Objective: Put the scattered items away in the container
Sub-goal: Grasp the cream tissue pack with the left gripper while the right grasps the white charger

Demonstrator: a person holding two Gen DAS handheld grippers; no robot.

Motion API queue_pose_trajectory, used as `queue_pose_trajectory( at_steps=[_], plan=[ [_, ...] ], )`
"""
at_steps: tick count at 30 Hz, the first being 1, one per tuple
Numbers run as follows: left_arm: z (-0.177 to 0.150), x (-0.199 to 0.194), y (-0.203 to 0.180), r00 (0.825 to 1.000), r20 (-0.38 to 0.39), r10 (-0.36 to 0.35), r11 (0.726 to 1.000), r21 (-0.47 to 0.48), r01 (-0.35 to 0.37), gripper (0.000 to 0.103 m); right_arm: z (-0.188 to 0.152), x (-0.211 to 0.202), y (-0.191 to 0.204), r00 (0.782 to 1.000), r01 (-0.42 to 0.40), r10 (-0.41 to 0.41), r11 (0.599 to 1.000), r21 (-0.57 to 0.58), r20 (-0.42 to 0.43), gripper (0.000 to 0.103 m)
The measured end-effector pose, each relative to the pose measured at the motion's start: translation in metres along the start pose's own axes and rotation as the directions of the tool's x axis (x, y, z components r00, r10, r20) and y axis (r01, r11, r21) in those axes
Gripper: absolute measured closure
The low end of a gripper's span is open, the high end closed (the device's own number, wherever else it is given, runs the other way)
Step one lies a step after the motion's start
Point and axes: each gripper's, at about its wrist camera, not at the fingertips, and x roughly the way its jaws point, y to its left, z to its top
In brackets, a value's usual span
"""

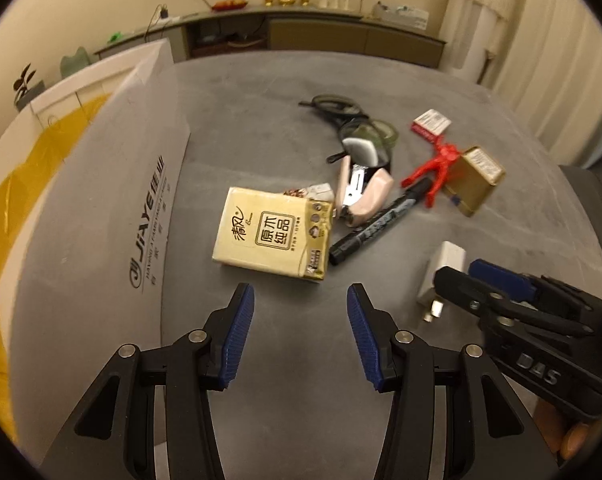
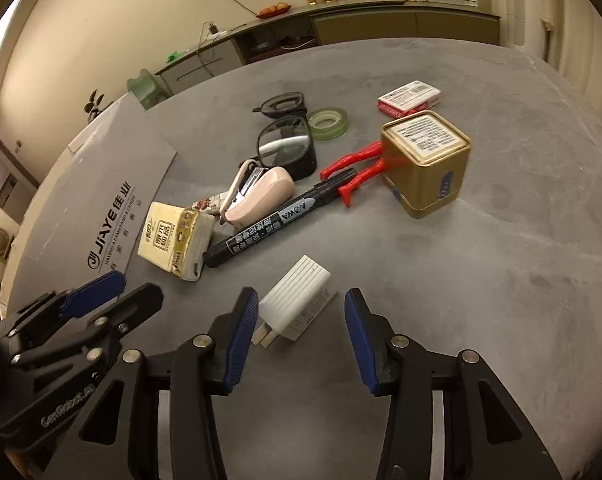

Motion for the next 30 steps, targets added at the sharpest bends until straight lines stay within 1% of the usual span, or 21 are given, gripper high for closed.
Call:
queue_pose_trajectory(
  at_steps=[2, 4, 6, 7, 9, 11, 12, 15, 17, 18, 19, 20, 21, 23, 24, 25, 27, 30],
  plan=[
    [0.001, 0.011, 0.003, 0.998, -0.018, 0.064, 0.998, 0.010, -0.064, 0.051, 0.004, 0.000, -0.003, 1.000, 0.012, -0.012, 1.000, -0.017, 0.001, 0.056],
    [0.002, 0.018, 0.012, 0.992, -0.032, 0.121, 0.993, -0.012, -0.122, 0.052, 0.007, -0.002, -0.010, 0.999, 0.041, -0.041, 0.999, -0.023, 0.009, 0.056],
    [0.001, 0.023, 0.022, 0.990, -0.044, 0.132, 0.990, -0.048, -0.134, 0.052, 0.011, -0.002, -0.021, 0.999, 0.037, -0.037, 0.999, -0.003, 0.001, 0.056],
    [0.001, 0.023, 0.025, 0.991, -0.047, 0.125, 0.990, -0.058, -0.128, 0.052, 0.013, -0.002, -0.026, 1.000, 0.025, -0.025, 1.000, 0.014, -0.008, 0.056],
    [0.002, 0.022, 0.025, 0.998, -0.050, 0.049, 0.996, -0.072, -0.052, 0.052, 0.014, -0.006, -0.034, 1.000, -0.005, 0.006, 0.999, 0.050, -0.017, 0.056],
    [0.004, 0.023, 0.022, 0.998, -0.051, -0.028, 0.995, -0.093, 0.023, 0.051, 0.016, -0.009, -0.036, 1.000, -0.022, 0.023, 0.997, 0.070, -0.010, 0.055],
    [0.004, 0.025, 0.021, 0.998, -0.056, -0.043, 0.994, -0.103, 0.037, 0.051, 0.016, -0.010, -0.035, 1.000, -0.028, 0.028, 0.997, 0.074, -0.007, 0.055],
    [0.007, 0.033, 0.023, 0.996, -0.075, -0.049, 0.991, -0.127, 0.040, 0.051, 0.015, -0.005, -0.025, 1.000, -0.019, 0.020, 0.999, 0.044, -0.018, 0.054],
    [0.010, 0.034, 0.028, 0.997, -0.077, -0.014, 0.990, -0.142, 0.002, 0.051, 0.012, 0.000, -0.022, 0.999, 0.003, -0.002, 1.000, 0.025, -0.036, 0.054],
    [0.012, 0.034, 0.032, 0.997, -0.076, 0.003, 0.987, -0.159, -0.015, 0.051, 0.011, 0.001, -0.021, 0.999, 0.013, -0.012, 1.000, 0.022, -0.039, 0.054],
    [0.013, 0.032, 0.037, 0.998, -0.065, 0.005, 0.983, -0.181, -0.017, 0.051, 0.012, -0.001, -0.022, 0.999, 0.016, -0.015, 1.000, 0.025, -0.031, 0.054],
    [0.014, 0.029, 0.040, 0.999, -0.051, -0.007, 0.980, -0.198, -0.003, 0.051, 0.013, -0.005, -0.022, 1.000, 0.016, -0.016, 1.000, 0.024, -0.018, 0.054],
    [0.015, 0.026, 0.042, 0.999, -0.037, -0.027, 0.977, -0.213, 0.018, 0.051, 0.017, -0.011, -0.020, 1.000, 0.008, -0.008, 1.000, 0.009, 0.004, 0.054],
    [0.015, 0.016, 0.047, 0.999, -0.004, -0.050, 0.968, -0.247, 0.047, 0.051, 0.029, -0.021, -0.007, 0.999, -0.040, 0.042, 0.998, -0.054, 0.035, 0.054],
    [0.014, 0.014, 0.048, 0.999, 0.001, -0.048, 0.965, -0.256, 0.047, 0.051, 0.037, -0.022, 0.004, 0.997, -0.073, 0.077, 0.991, -0.108, 0.026, 0.052],
    [0.013, 0.013, 0.049, 0.999, 0.001, -0.044, 0.964, -0.264, 0.043, 0.051, 0.044, -0.021, 0.015, 0.994, -0.100, 0.104, 0.982, -0.160, 0.015, 0.047],
    [0.010, 0.016, 0.050, 0.999, -0.018, -0.036, 0.962, -0.270, 0.029, 0.051, 0.055, -0.013, 0.041, 0.993, -0.112, 0.116, 0.958, -0.262, -0.002, 0.044],
    [0.005, 0.019, 0.054, 0.999, -0.038, -0.036, 0.957, -0.289, 0.024, 0.051, 0.066, 0.007, 0.078, 0.995, -0.097, 0.100, 0.919, -0.382, -0.013, 0.044]
  ],
)
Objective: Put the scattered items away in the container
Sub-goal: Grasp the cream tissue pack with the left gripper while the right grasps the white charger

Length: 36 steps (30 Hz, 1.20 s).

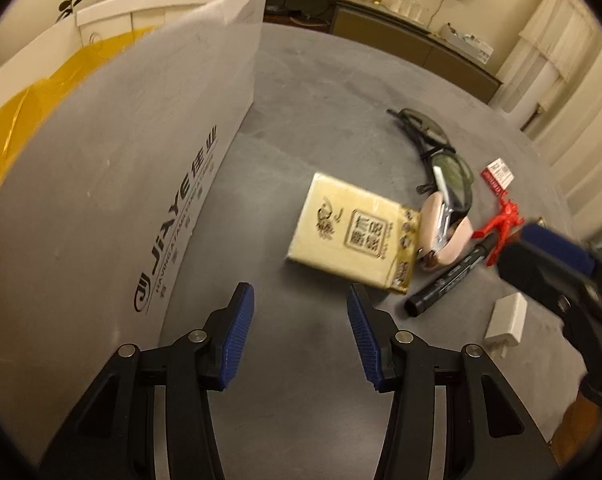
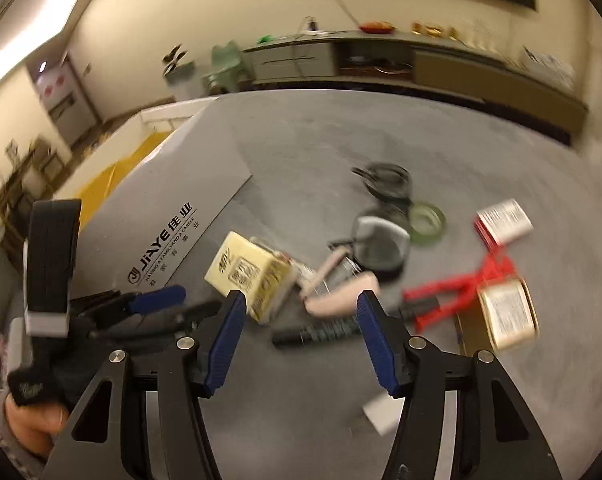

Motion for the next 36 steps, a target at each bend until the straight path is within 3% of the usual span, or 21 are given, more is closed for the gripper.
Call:
queue_pose_trajectory(
  at_steps=[3, 5, 7, 10, 15, 18, 19, 21, 26, 28, 30, 32, 34, 36],
  plan=[
    [0.000, 0.001, 0.007, 1.000, -0.001, -0.011, 1.000, -0.027, 0.011, 0.051, 0.018, 0.030, 0.023, 1.000, -0.020, 0.020, 0.996, -0.090, -0.006, 0.044],
    [0.001, 0.000, 0.010, 1.000, 0.001, -0.016, 0.999, -0.037, 0.016, 0.051, 0.022, 0.050, 0.029, 0.998, -0.039, 0.034, 0.994, -0.101, -0.050, 0.054],
    [0.002, 0.000, 0.015, 1.000, 0.002, -0.019, 0.999, -0.049, 0.019, 0.051, 0.019, 0.064, 0.025, 0.989, -0.086, 0.082, 0.996, -0.029, -0.127, 0.058],
    [0.002, -0.002, 0.022, 1.000, 0.007, -0.030, 0.997, -0.071, 0.030, 0.051, 0.006, 0.047, 0.013, 0.956, -0.230, 0.248, 0.965, 0.128, -0.154, 0.065],
    [0.005, -0.006, 0.024, 0.997, 0.030, -0.069, 0.993, -0.091, 0.071, 0.052, -0.025, -0.015, -0.014, 0.982, -0.170, 0.183, 0.965, 0.201, -0.047, 0.063],
    [0.006, -0.011, 0.017, 0.993, 0.048, -0.110, 0.989, -0.094, 0.114, 0.052, -0.056, -0.051, -0.044, 1.000, 0.012, -0.015, 0.960, 0.280, 0.011, 0.040],
    [0.006, -0.010, 0.013, 0.993, 0.050, -0.111, 0.989, -0.092, 0.115, 0.051, -0.065, -0.057, -0.051, 0.997, 0.073, -0.079, 0.954, 0.292, 0.009, 0.038],
    [0.007, -0.007, 0.003, 0.993, 0.046, -0.108, 0.990, -0.087, 0.112, 0.051, -0.076, -0.061, -0.063, 0.991, 0.127, -0.134, 0.941, 0.313, -0.002, 0.037],
    [0.009, 0.002, -0.028, 0.996, 0.013, -0.087, 0.996, -0.019, 0.087, 0.051, -0.085, -0.035, -0.068, 0.995, 0.104, -0.101, 0.931, 0.351, -0.027, 0.036],
    [0.008, 0.004, -0.042, 0.999, 0.015, -0.035, 0.997, 0.069, 0.034, 0.051, -0.086, -0.022, -0.058, 0.993, 0.115, -0.110, 0.938, 0.327, -0.034, 0.036],
    [0.000, 0.010, -0.045, 0.998, 0.004, 0.062, 0.988, 0.142, -0.062, 0.051, -0.089, -0.010, -0.052, 0.989, 0.145, -0.132, 0.943, 0.301, -0.063, 0.038],
    [-0.005, 0.018, -0.034, 0.992, -0.027, 0.121, 0.984, 0.135, -0.116, 0.050, -0.093, -0.007, -0.058, 0.986, 0.159, -0.137, 0.937, 0.312, -0.091, 0.049],
    [-0.006, 0.014, -0.015, 0.982, -0.012, 0.186, 0.979, 0.084, -0.184, 0.051, -0.097, -0.008, -0.068, 0.984, 0.172, -0.144, 0.928, 0.330, -0.109, 0.059],
    [-0.003, 0.008, 0.001, 0.990, -0.031, 0.140, 0.990, 0.014, -0.139, 0.051, -0.101, -0.013, -0.076, 0.982, 0.178, -0.146, 0.920, 0.349, -0.115, 0.061]
  ],
)
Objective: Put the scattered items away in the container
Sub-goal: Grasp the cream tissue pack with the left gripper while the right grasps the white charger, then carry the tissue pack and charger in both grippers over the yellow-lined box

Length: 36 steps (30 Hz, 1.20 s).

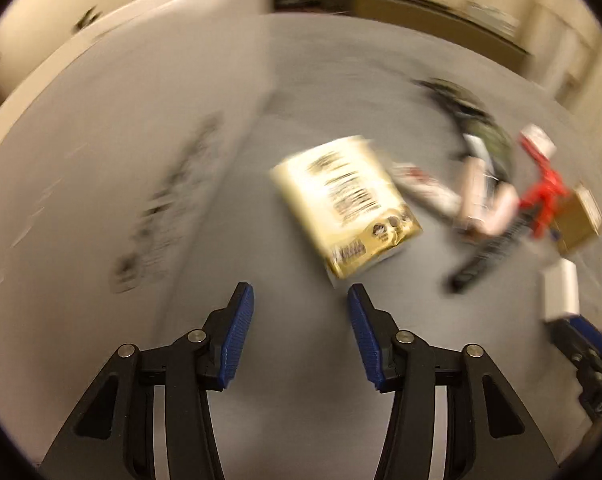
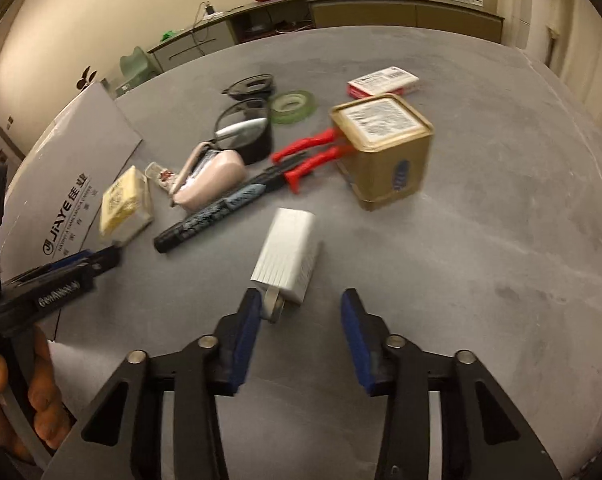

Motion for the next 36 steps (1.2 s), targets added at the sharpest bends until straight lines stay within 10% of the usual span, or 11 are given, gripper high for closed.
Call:
queue_pose_trajectory(
  at_steps=[9, 26, 30, 36],
  plan=[
    [0.028, -0.018, -0.016, 0.996, 0.085, -0.005, 0.993, 0.117, -0.005, 0.050, 0.004, -0.010, -0.001, 0.997, -0.061, 0.061, 0.998, 0.008, 0.037, 0.041],
    [0.054, 0.028, -0.018, 0.998, 0.001, -0.063, 0.989, 0.131, 0.063, 0.046, 0.016, 0.012, 0.009, 0.999, -0.016, 0.017, 1.000, -0.027, 0.046, 0.040],
    [0.054, 0.034, -0.030, 0.999, 0.014, -0.029, 0.984, 0.177, 0.026, 0.047, 0.017, 0.013, 0.007, 0.999, 0.006, -0.005, 1.000, -0.026, 0.050, 0.080],
    [0.041, 0.009, -0.032, 0.995, 0.075, -0.064, 0.983, 0.174, 0.050, 0.049, 0.017, 0.002, -0.007, 0.996, -0.061, 0.059, 0.997, 0.041, 0.066, 0.080]
  ],
)
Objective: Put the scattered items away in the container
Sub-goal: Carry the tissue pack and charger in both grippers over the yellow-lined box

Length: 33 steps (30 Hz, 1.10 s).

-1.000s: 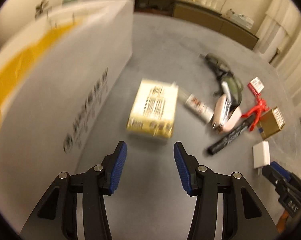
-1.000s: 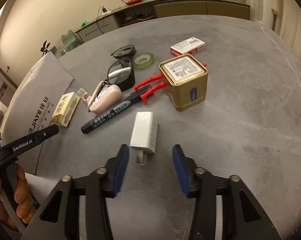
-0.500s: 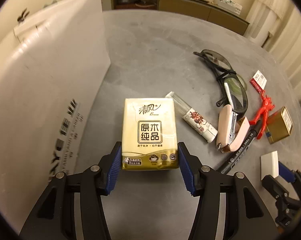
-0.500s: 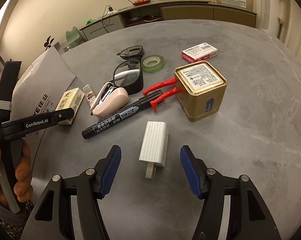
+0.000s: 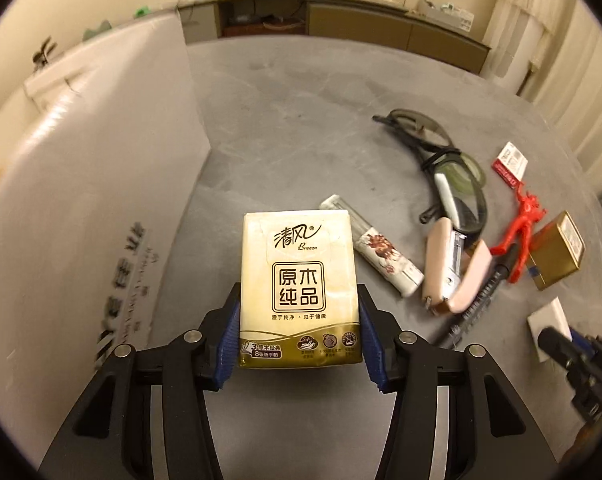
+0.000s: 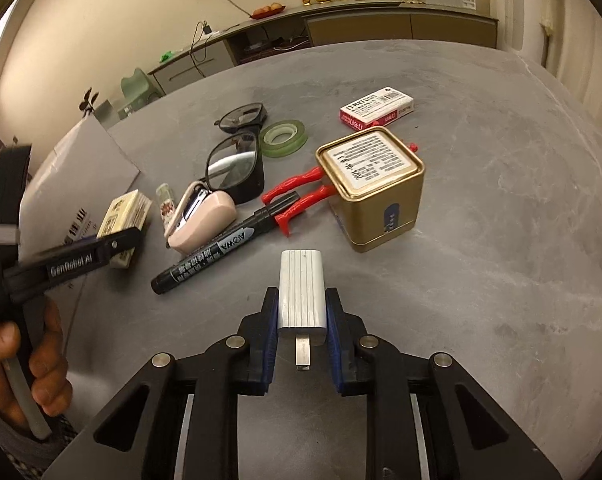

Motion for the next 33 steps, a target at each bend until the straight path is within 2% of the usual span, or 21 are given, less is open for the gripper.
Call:
queue_pose_trajectory(
  at_steps=[7, 13, 22, 33],
  plan=[
    [-0.018, -0.035, -0.001, 0.999, 0.036, -0.023, 0.999, -0.025, 0.024, 0.049, -0.008, -0.013, -0.004, 0.998, -0.065, 0.065, 0.997, 0.033, 0.004, 0.080],
    [-0.028, -0.061, -0.004, 0.998, 0.060, -0.014, 1.000, -0.021, 0.016, 0.049, -0.019, -0.024, 0.004, 0.998, -0.055, 0.055, 0.998, -0.003, 0.017, 0.080],
    [-0.041, -0.114, 0.001, 0.989, 0.147, -0.015, 1.000, -0.010, 0.017, 0.049, -0.032, -0.049, 0.041, 0.996, -0.019, 0.029, 0.992, -0.125, 0.079, 0.080],
    [-0.054, -0.154, 0.017, 0.977, 0.211, -0.028, 0.999, -0.019, 0.032, 0.049, -0.047, -0.084, 0.091, 0.988, -0.015, 0.050, 0.973, -0.229, 0.147, 0.080]
  ],
)
